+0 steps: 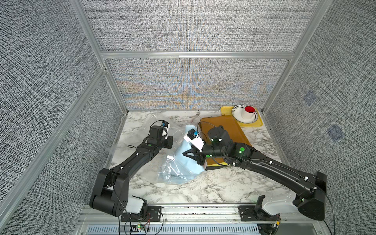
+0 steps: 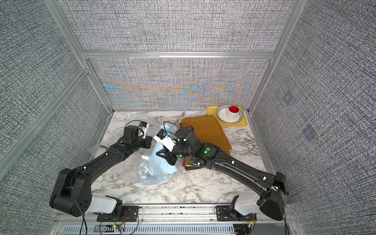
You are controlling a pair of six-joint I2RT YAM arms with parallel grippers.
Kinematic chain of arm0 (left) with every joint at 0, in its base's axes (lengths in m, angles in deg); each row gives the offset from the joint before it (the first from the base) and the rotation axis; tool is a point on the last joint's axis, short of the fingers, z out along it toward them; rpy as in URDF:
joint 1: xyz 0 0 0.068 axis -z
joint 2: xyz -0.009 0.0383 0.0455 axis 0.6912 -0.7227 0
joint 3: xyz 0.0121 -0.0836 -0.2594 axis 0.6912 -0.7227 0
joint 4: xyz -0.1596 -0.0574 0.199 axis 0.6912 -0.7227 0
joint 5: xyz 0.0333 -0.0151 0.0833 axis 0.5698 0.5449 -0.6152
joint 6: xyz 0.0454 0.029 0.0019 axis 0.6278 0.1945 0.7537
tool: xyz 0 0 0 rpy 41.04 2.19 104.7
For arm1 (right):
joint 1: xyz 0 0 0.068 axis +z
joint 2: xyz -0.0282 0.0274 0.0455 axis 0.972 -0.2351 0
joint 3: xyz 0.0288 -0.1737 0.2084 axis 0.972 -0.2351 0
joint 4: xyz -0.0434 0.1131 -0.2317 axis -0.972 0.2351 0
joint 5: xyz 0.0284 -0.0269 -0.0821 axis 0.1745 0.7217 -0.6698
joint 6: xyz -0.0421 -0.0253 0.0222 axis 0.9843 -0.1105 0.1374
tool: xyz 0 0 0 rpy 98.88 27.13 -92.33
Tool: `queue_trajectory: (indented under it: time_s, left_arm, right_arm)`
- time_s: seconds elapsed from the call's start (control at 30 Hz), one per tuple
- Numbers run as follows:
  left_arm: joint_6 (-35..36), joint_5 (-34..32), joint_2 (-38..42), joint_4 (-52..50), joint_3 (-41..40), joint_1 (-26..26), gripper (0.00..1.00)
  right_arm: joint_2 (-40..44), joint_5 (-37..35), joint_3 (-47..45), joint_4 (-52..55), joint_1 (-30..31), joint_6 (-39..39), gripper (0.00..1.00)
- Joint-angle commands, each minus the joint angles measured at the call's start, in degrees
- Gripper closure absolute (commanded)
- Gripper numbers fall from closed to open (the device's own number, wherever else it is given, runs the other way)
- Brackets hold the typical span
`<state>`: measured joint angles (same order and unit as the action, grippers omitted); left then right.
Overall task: Take the trousers out of the vacuum bag
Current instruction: Take out the trousers from the vacuum bag.
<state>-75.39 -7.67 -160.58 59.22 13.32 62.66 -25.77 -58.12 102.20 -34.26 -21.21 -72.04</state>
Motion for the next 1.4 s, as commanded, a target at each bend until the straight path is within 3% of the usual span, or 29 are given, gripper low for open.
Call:
queue_trajectory:
  time_s: [0.0, 0.23, 0.53, 0.73, 1.07, 1.37]
  left_arm:
    - [0.37, -1.66, -0.17, 1.58, -0.06, -0.04, 1.0]
    - [0.37, -0.34, 1.09, 2.34, -3.11, -0.04, 1.0]
    - [1.05, -2.52, 3.54, 2.72, -7.26, -0.04, 1.0]
    - [1.22, -2.88, 4.41, 2.89, -8.25, -0.04, 1.0]
    - [0.08, -6.41, 4.78, 0.53, -7.21, -0.04, 1.0]
    - [-3.77, -24.73, 7.07, -8.44, -1.76, -0.04, 1.0]
  right_arm:
    - [1.3, 4.57, 2.07, -6.76, -0.05, 0.86, 1.0]
    - [3.86, -16.65, 4.84, -8.29, -3.14, -5.22, 1.0]
    - [4.26, -19.31, 12.36, -11.01, -8.41, -11.55, 1.0]
    - [4.17, -29.12, 12.89, -12.71, -9.94, -13.99, 1.0]
    - [4.28, -31.72, 13.59, -16.42, -18.58, -19.15, 1.0]
    - [-0.86, -27.96, 20.15, -17.07, -25.78, -17.63, 1.0]
